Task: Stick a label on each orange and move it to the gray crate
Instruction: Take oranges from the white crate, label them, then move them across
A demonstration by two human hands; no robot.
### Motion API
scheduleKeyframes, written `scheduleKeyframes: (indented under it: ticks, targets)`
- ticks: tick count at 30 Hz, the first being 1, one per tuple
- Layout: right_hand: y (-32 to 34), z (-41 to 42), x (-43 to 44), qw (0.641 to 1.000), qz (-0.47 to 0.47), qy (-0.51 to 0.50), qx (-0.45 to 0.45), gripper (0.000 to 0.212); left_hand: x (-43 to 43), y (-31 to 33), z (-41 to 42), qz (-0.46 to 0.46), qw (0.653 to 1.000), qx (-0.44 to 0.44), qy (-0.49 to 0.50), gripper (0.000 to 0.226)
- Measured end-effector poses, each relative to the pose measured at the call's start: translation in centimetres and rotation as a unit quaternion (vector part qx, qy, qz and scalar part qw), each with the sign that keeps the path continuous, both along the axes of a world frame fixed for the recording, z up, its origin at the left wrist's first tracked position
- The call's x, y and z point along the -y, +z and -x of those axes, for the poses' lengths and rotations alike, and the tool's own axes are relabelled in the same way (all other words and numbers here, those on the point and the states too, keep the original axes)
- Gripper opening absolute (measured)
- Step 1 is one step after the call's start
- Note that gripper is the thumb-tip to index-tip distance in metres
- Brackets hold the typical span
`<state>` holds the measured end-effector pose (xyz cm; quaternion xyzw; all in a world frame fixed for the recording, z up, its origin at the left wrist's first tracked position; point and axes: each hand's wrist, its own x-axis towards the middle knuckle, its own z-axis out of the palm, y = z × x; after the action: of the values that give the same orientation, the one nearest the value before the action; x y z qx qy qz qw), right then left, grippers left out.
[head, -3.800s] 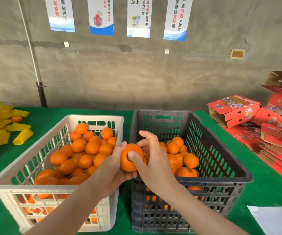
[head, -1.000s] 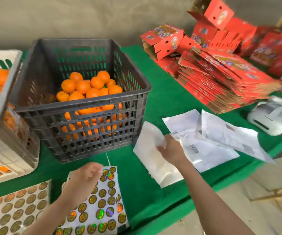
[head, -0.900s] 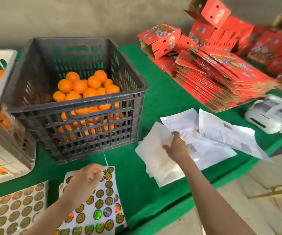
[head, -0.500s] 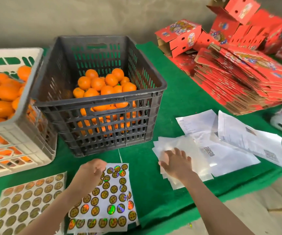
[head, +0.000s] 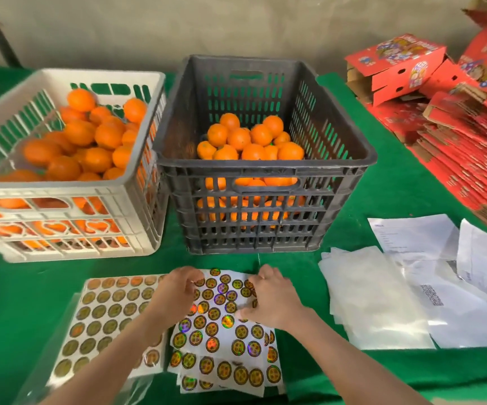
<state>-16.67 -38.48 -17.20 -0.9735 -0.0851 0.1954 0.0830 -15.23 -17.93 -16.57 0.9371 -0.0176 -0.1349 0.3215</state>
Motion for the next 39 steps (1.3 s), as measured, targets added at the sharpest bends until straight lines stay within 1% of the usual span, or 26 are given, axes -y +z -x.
scheduleKeyframes:
  ticks: [4, 6, 8, 10, 12, 13, 14, 15, 16, 17, 18, 19, 20, 22, 24, 26, 28, 29, 32, 36, 39]
  targets:
    - [-0.6, -0.8, 0.0, 0.999, 0.006, -0.017, -0.034, 0.099, -1.4, 0.1, 0.3, 0.019, 0.999, -0.031, -0.001, 0.034]
    - [-0.6, -1.3, 0.0, 0.998, -0.024, -0.048, -0.04, 0.102, -1.6, 0.0, 0.4, 0.026, 0.999, -0.044, 0.0, 0.035]
    - [-0.6, -1.8, -0.1, 0.994, -0.066, -0.084, -0.023, 0.091, -1.6, -0.1, 0.5, 0.04, 0.998, -0.053, 0.011, 0.037]
    - [-0.7, -2.0, -0.2, 0.99, -0.094, -0.108, 0.001, 0.073, -1.5, -0.2, 0.4, 0.042, 0.997, -0.051, 0.026, 0.035]
    - [-0.6, -2.3, -0.2, 0.987, -0.115, -0.11, 0.018, 0.052, -1.5, -0.2, 0.3, 0.05, 0.996, -0.055, 0.043, 0.033]
    - [-0.3, -2.4, -0.2, 0.984, -0.141, -0.111, 0.017, 0.041, -1.5, -0.2, 0.2, 0.055, 0.995, -0.06, 0.049, 0.035]
    - [0.0, -2.5, -0.1, 0.976, -0.183, -0.115, 0.008, 0.029, -1.5, -0.2, 0.1, 0.06, 0.995, -0.062, 0.054, 0.042]
    - [0.5, -2.6, 0.0, 0.965, -0.233, -0.119, -0.006, 0.019, -1.5, -0.2, -0.1, 0.068, 0.994, -0.065, 0.059, 0.053]
    - [1.1, -2.7, 0.1, 0.952, -0.28, -0.122, -0.018, 0.014, -1.6, 0.1, -0.3, 0.084, 0.992, -0.065, 0.064, 0.066]
    - [1.8, -2.8, 0.2, 0.941, -0.316, -0.119, -0.024, 0.016, -1.6, 0.5, -0.6, 0.102, 0.991, -0.061, 0.068, 0.075]
    - [2.6, -2.9, 0.2, 0.933, -0.341, -0.111, -0.027, 0.021, -1.6, 1.1, -0.9, 0.112, 0.991, -0.047, 0.064, 0.08]
    - [3.3, -3.0, 0.2, 0.929, -0.355, -0.101, -0.03, 0.026, -1.5, 1.8, -1.4, 0.102, 0.993, -0.023, 0.051, 0.08]
    - [3.9, -3.0, 0.1, 0.927, -0.362, -0.087, -0.031, 0.031, -1.3, 2.5, -1.8, 0.073, 0.997, 0.006, 0.025, 0.076]
    - [5.0, -3.2, -0.4, 0.93, -0.363, -0.057, -0.025, 0.035, -0.8, 4.1, -2.6, 0.016, 0.998, 0.046, -0.046, 0.057]
    - [5.8, -3.3, -1.1, 0.933, -0.358, -0.035, -0.007, 0.035, -0.1, 5.7, -3.4, -0.012, 0.993, 0.031, -0.114, 0.027]
    - [6.4, -3.2, -1.5, 0.933, -0.358, -0.022, 0.021, 0.035, 0.4, 6.6, -4.1, -0.008, 0.988, -0.008, -0.151, 0.005]
    - [6.7, -3.0, -1.7, 0.933, -0.355, 0.0, 0.055, 0.036, 0.6, 6.5, -4.7, 0.035, 0.987, -0.034, -0.15, 0.023]
    - [6.8, -2.9, -1.7, 0.934, -0.349, 0.012, 0.072, 0.034, 0.7, 6.2, -5.1, 0.063, 0.988, -0.049, -0.129, 0.028]
    - [6.7, -2.5, -1.8, 0.935, -0.329, 0.043, 0.125, 0.013, 0.7, 5.9, -5.7, 0.111, 0.987, -0.084, -0.079, 0.024]
    - [6.5, -2.4, -2.0, 0.929, -0.292, 0.054, 0.219, 0.019, 0.6, 6.1, -6.4, 0.166, 0.98, -0.096, -0.048, 0.022]
    - [6.3, -2.0, -2.2, 0.926, -0.274, 0.042, 0.255, 0.017, 0.6, 6.1, -6.4, 0.201, 0.97, -0.135, -0.035, 0.02]
